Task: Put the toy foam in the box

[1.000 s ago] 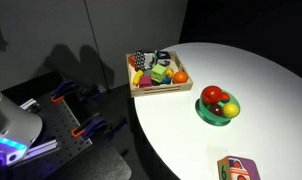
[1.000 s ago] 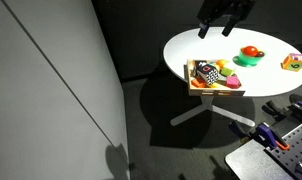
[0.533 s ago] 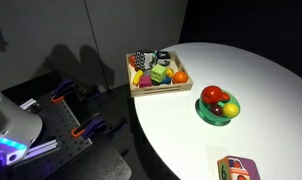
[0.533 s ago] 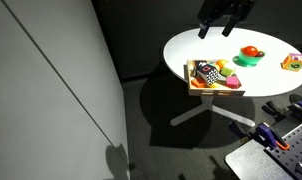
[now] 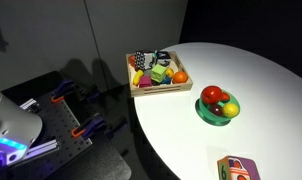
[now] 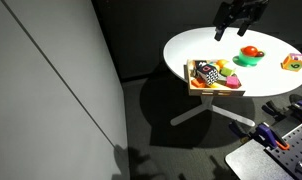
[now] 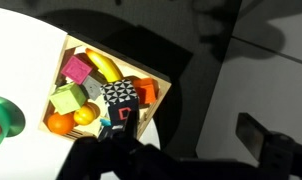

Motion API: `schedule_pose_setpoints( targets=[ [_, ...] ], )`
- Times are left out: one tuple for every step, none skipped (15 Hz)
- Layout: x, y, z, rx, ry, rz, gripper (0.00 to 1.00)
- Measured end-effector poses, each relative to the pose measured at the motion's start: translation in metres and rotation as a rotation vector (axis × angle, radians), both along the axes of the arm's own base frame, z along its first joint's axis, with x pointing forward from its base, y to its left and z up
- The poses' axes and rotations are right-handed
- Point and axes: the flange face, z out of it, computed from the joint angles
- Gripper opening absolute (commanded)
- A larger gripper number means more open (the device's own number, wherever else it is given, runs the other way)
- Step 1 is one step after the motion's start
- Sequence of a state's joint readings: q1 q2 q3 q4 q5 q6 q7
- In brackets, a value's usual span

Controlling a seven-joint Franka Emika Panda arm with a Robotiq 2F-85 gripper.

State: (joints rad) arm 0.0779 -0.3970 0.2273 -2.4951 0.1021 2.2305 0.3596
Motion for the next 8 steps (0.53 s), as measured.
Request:
schedule_pose_setpoints(
  targets=[
    [0.002, -0.011, -0.001, -0.022, 0.006, -0.009, 1.00],
    [0.004, -0.020, -0.002, -0.041, 0.012, -0.018, 1.00],
    [0.005, -0.030, -0.003, -0.059, 0.019, -0.027, 1.00],
    [0.007, -0.039, -0.004, -0.074, 0.024, -0.036, 1.00],
    [0.009, -0.047, -0.006, -0.085, 0.030, -0.046, 1.00],
    [0.011, -0.055, -0.008, -0.091, 0.035, -0.057, 1.00],
    [0.013, -0.062, -0.012, -0.097, 0.044, -0.068, 1.00],
    [0.015, -0.069, -0.016, -0.101, 0.054, -0.079, 1.00]
  ],
)
